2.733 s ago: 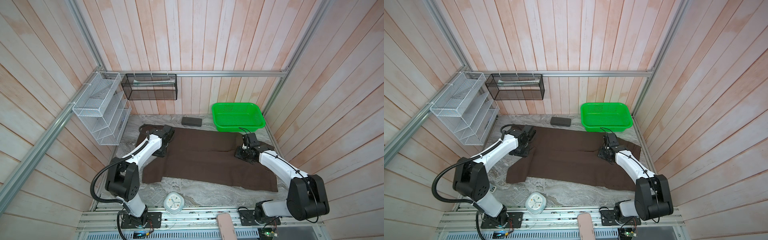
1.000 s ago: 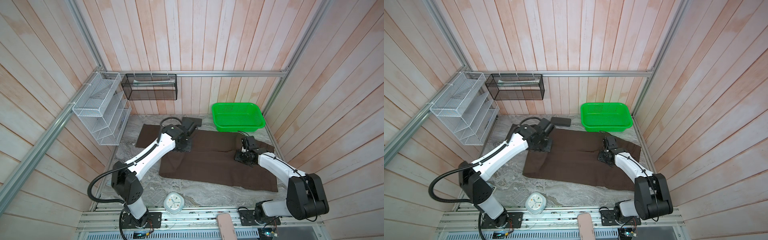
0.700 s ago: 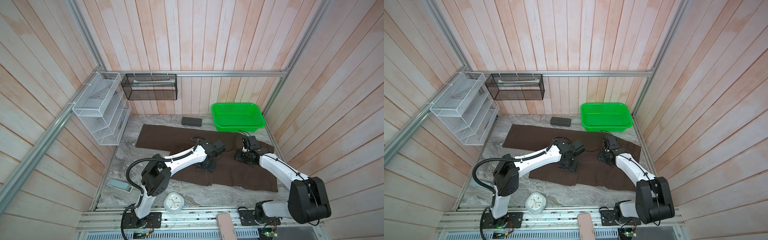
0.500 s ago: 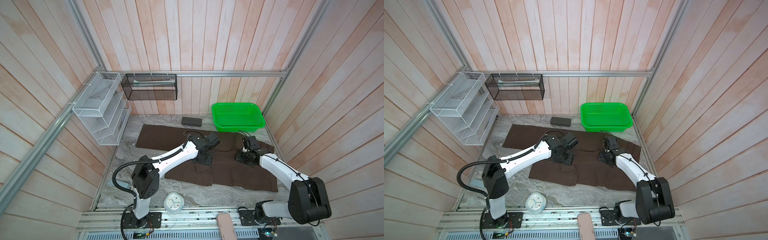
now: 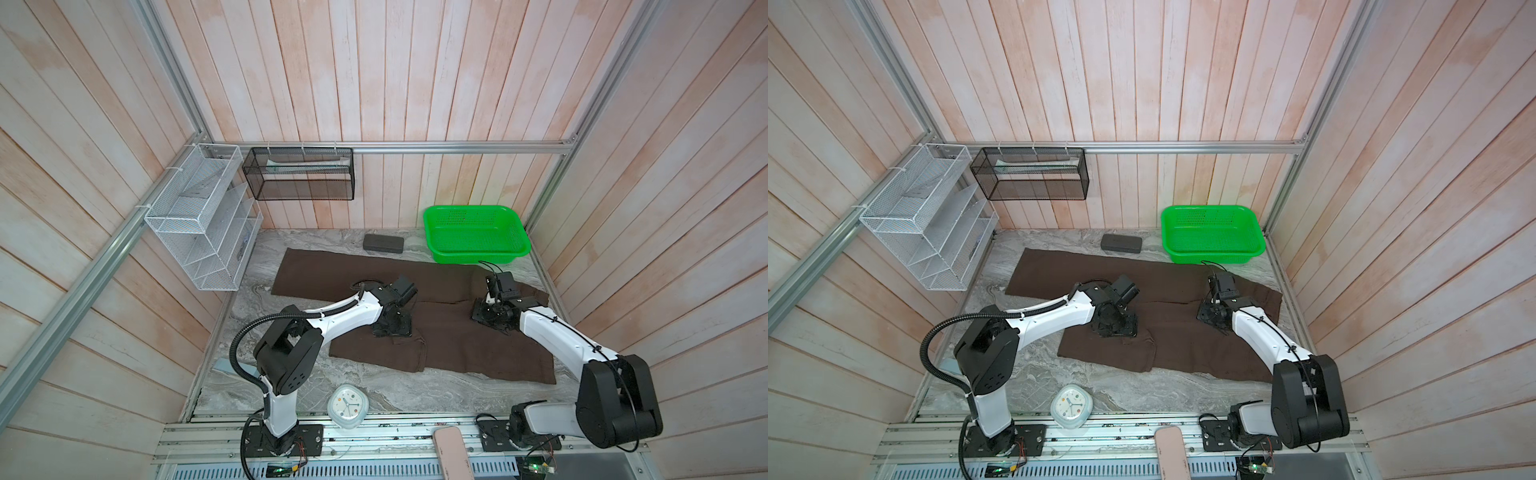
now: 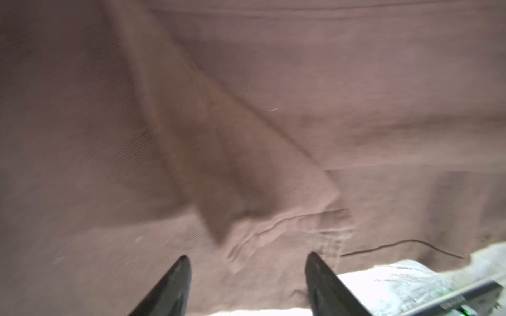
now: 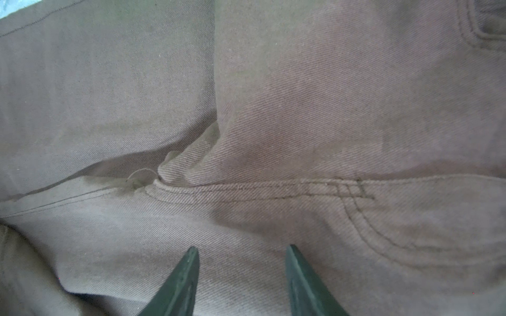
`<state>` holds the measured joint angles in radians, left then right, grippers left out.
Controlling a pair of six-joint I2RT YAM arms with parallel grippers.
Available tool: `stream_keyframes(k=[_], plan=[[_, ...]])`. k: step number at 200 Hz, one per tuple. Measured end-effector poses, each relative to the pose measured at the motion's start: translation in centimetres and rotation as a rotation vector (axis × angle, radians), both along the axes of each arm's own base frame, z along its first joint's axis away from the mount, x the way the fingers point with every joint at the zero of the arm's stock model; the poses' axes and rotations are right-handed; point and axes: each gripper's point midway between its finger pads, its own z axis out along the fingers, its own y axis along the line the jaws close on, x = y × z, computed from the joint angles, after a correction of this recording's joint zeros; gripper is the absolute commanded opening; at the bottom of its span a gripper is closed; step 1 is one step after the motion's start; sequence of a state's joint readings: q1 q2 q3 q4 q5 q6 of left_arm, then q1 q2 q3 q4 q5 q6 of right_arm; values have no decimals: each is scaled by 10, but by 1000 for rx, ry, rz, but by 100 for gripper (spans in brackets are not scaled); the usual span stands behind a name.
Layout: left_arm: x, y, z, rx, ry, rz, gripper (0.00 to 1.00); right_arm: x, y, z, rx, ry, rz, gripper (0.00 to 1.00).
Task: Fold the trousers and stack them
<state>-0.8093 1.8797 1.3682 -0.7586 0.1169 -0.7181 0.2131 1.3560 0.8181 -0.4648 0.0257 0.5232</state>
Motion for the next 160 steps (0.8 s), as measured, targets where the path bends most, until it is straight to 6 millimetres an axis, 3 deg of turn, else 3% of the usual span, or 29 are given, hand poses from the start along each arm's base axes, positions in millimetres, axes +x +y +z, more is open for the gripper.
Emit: stream_keyframes(k=[45, 70, 91, 126, 142, 160], plan=[[-2, 3, -21, -24, 40, 17, 29, 0, 0, 0, 0, 0, -1, 53], [3, 14, -23, -1, 41, 31, 0, 0, 0, 0, 0, 0, 0, 52], [9, 33, -20, 46, 28, 48, 0, 0, 0, 0, 0, 0, -1, 53], [28, 93, 28, 122, -62, 115, 0, 1, -3, 0, -2, 0, -6, 52], [41, 135, 57, 178, -119, 158, 0, 1, -3, 0, -2, 0, -8, 53], [51, 186, 72, 285, -140, 197, 0, 1, -3, 0, -2, 0, -8, 52]])
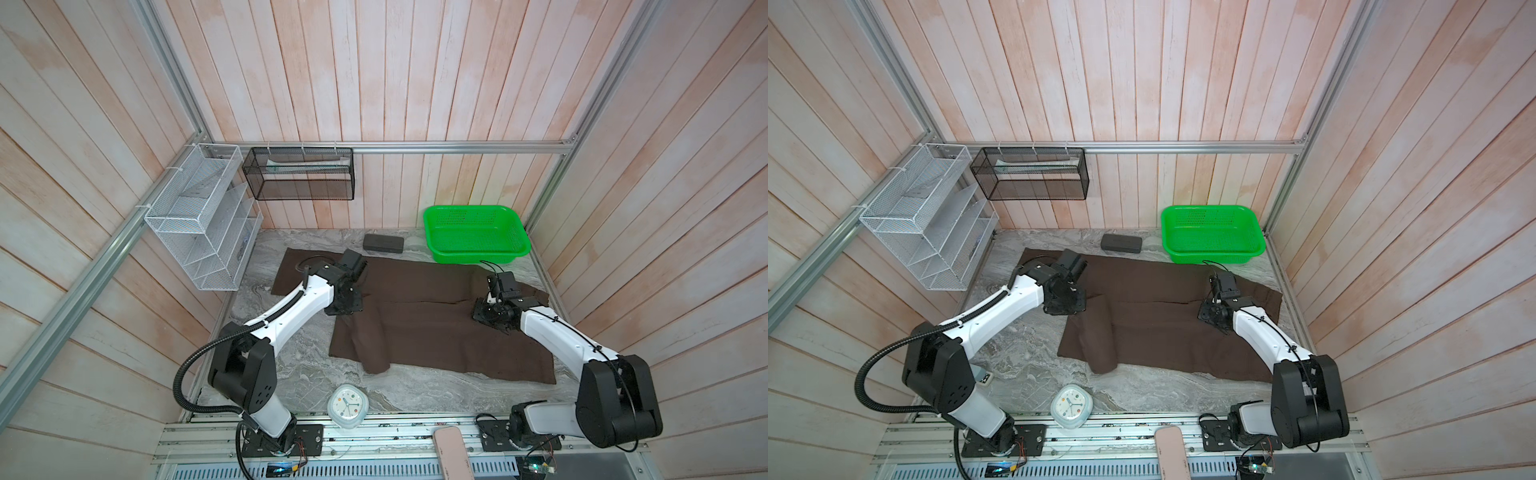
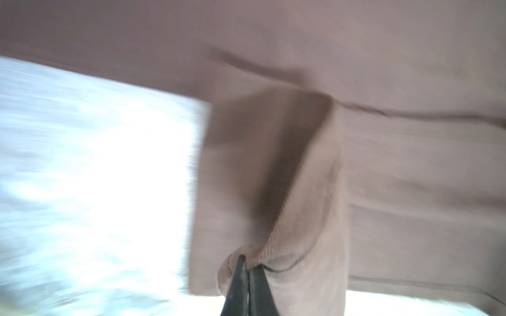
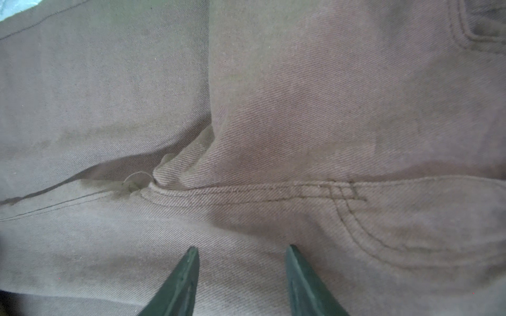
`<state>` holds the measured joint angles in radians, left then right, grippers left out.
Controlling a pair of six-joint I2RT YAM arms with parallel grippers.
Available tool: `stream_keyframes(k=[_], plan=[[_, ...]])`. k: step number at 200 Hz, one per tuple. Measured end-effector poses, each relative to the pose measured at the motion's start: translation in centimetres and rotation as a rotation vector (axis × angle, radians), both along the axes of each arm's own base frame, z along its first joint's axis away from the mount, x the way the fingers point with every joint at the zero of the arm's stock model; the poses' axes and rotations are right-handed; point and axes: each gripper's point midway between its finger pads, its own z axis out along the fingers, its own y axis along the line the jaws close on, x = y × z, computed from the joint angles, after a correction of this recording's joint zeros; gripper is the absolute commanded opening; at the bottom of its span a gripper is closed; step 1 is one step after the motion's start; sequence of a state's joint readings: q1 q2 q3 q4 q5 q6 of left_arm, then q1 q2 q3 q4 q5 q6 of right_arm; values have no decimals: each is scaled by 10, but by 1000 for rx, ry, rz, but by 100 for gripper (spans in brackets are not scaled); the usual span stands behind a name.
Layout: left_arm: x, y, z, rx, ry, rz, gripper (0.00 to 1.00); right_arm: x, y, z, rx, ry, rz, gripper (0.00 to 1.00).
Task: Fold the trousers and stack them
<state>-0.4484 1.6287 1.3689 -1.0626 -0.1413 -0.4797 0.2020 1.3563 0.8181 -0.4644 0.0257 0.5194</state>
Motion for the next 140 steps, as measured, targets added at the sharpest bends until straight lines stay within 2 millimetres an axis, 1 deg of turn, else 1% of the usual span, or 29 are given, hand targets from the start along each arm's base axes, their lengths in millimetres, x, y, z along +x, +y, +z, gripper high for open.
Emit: stream_keyframes(k=[11, 23, 35, 42, 62, 84, 97, 140], plan=[[2, 33, -1, 82, 28, 28, 0, 0, 0, 0, 0, 0, 0, 52], [1, 69, -9, 186, 94, 51, 0, 0, 0, 0, 0, 0, 0, 52], [2, 95, -19, 270, 165, 57, 0, 0, 0, 0, 0, 0, 0, 53], [3, 107, -26, 312, 203, 55, 0, 0, 0, 0, 0, 1, 0, 52], [11, 131, -44, 410, 289, 42, 0, 0, 0, 0, -1, 1, 1, 52], [20, 151, -54, 482, 335, 43, 0, -1, -1, -1, -6, 6, 5, 53], [27, 162, -53, 514, 339, 51, 0, -2, -1, -1, -10, 7, 9, 53], [57, 204, -38, 615, 322, 97, 0, -2, -1, -3, -16, 12, 18, 53]])
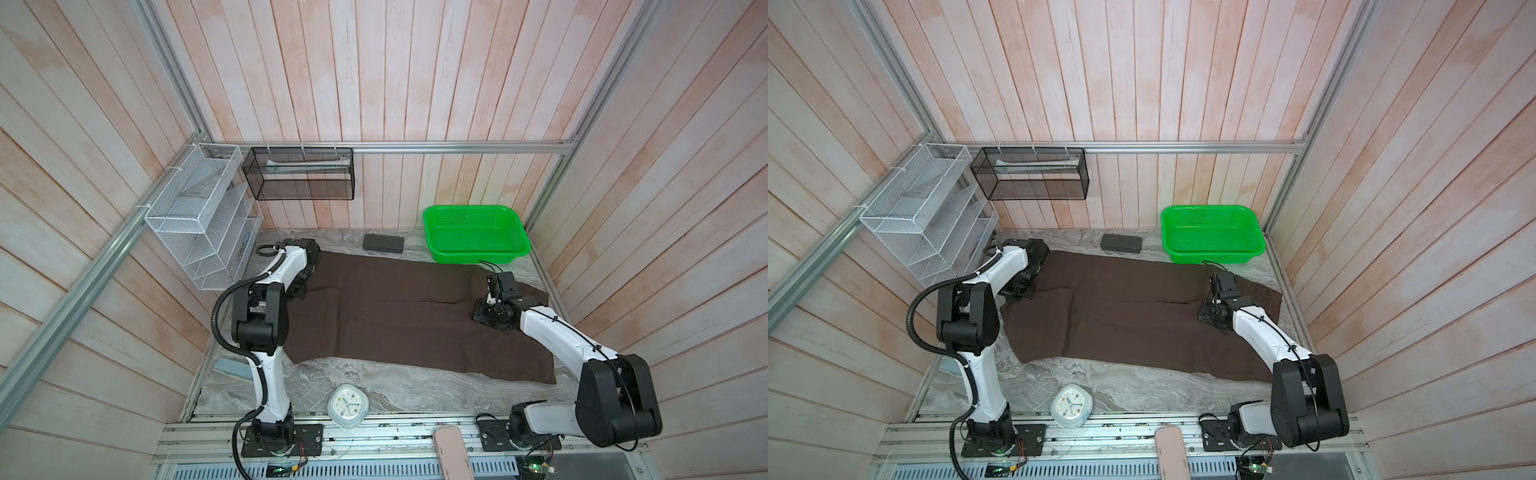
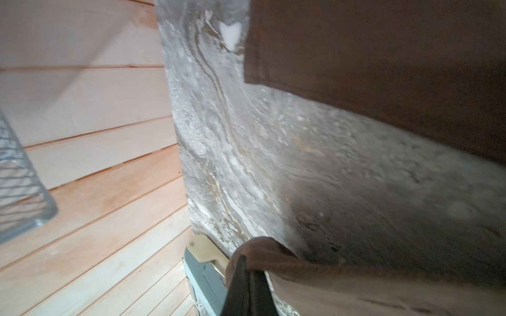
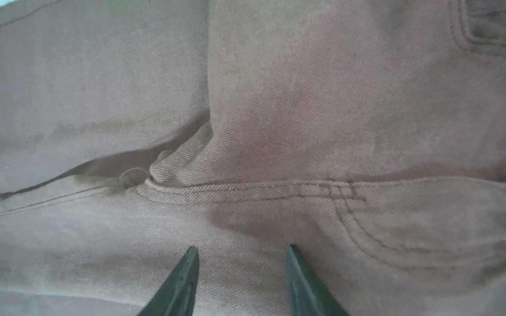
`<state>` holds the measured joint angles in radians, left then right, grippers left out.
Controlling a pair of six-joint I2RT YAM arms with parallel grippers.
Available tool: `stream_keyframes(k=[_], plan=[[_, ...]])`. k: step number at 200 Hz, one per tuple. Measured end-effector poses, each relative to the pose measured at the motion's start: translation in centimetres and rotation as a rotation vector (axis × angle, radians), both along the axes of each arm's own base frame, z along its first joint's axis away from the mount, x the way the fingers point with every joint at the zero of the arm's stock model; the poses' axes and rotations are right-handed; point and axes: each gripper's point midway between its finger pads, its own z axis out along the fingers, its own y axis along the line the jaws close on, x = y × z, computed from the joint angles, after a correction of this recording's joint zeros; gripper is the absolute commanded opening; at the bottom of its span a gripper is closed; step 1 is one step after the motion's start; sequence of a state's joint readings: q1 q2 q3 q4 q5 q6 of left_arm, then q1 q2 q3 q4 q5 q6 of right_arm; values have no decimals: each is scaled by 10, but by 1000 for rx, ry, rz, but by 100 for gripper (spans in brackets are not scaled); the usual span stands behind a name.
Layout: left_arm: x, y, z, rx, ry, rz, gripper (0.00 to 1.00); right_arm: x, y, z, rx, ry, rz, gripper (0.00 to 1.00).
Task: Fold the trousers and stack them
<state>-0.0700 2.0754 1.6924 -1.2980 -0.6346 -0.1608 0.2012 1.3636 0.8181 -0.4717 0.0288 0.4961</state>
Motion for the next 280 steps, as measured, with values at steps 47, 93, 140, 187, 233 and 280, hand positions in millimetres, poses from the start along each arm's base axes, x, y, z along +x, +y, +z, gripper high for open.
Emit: stream_keyframes(k=[47, 93, 140, 187, 233, 280], plan=[[22, 42, -11, 62, 31, 35, 0, 3, 0, -4, -8, 8, 3, 53], [36, 60, -16, 92, 49, 19, 34, 6, -11, -2, -42, 7, -17, 54], [43, 24, -9, 57, -15, -53, 57, 7, -16, -3, -45, 7, -42, 58], [11, -77, 28, -180, -212, -191, 57, 7, -18, -5, -23, 8, -77, 58], [-45, -135, -32, -448, -135, -203, 57, 3, -34, -22, -21, 41, -136, 58], [-73, -149, -76, -544, -37, -152, 58, 2, -59, -40, -62, 94, -207, 58]])
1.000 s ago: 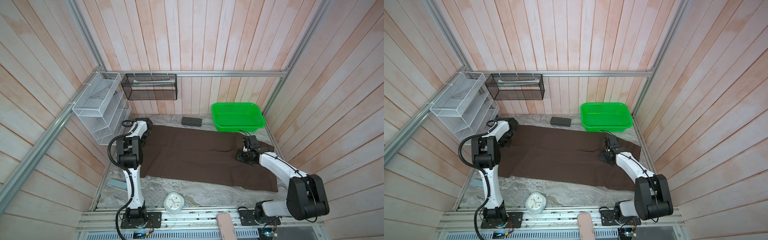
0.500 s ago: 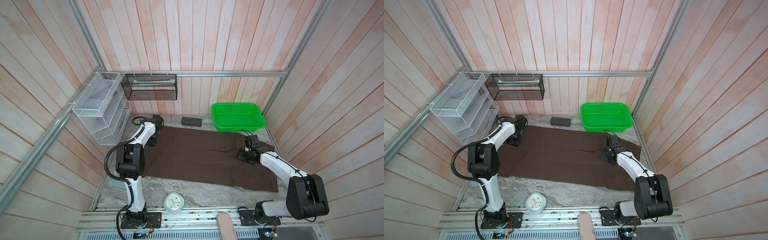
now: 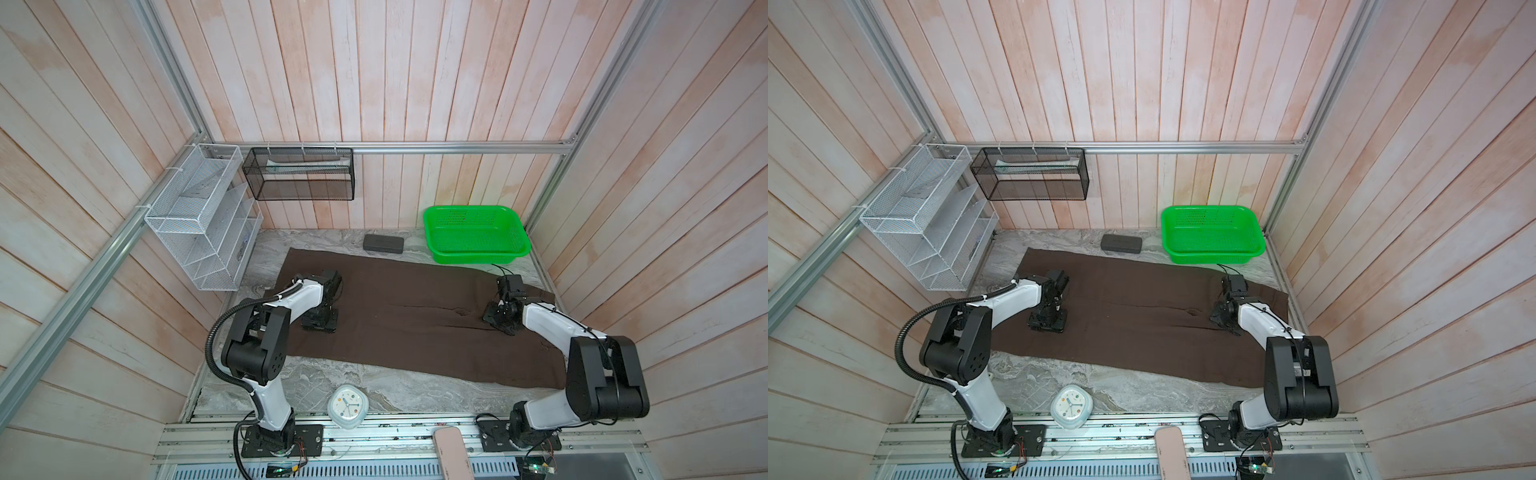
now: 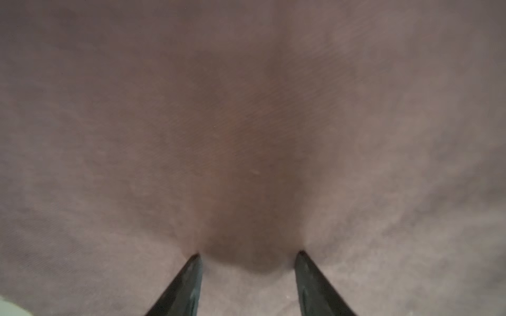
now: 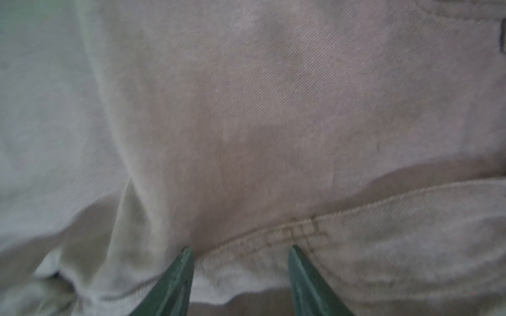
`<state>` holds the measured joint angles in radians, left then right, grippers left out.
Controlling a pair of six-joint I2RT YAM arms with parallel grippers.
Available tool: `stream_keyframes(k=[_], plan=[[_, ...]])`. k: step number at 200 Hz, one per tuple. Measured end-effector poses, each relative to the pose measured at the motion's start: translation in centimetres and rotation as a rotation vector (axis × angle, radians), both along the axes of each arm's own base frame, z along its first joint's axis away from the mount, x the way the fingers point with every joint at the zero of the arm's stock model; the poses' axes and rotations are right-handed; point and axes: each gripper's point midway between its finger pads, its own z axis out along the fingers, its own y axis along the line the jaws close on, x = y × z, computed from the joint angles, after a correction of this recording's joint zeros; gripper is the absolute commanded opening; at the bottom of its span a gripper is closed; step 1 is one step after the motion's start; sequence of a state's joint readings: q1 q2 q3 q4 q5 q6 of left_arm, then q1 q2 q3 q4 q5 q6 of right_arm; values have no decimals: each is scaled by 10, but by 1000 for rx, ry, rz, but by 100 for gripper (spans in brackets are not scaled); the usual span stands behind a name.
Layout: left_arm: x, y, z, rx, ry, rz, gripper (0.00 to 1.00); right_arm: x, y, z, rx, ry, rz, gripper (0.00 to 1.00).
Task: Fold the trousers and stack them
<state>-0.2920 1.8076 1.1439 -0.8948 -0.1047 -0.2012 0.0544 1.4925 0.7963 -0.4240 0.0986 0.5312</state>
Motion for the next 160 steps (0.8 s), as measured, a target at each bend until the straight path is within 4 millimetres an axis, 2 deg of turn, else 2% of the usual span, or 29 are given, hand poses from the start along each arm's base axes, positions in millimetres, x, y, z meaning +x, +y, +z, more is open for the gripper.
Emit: stream_keyframes(k=[32, 51, 71, 91, 105, 118, 138, 160], plan=[[-1, -9, 0, -34, -7, -9, 59, -1, -4, 1, -9, 19, -11, 59], [-2, -14, 5, -58, -17, -14, 60, -1, -4, 13, -8, 10, -12, 62], [6, -20, 24, -83, -57, -19, 61, 5, -7, 44, -9, -48, -35, 64], [30, -29, 56, -117, -145, -23, 61, 22, -16, 84, -16, -164, -78, 65], [47, -35, 78, -140, -211, -25, 61, 31, -34, 102, -16, -216, -140, 65], [58, -37, 93, -156, -260, -24, 62, 35, -56, 106, -20, -230, -208, 66], [68, -35, 108, -180, -303, -9, 62, 36, -94, 97, -8, -217, -331, 66], [81, -16, 115, -198, -337, 46, 62, 35, -130, 80, 27, -190, -458, 66]])
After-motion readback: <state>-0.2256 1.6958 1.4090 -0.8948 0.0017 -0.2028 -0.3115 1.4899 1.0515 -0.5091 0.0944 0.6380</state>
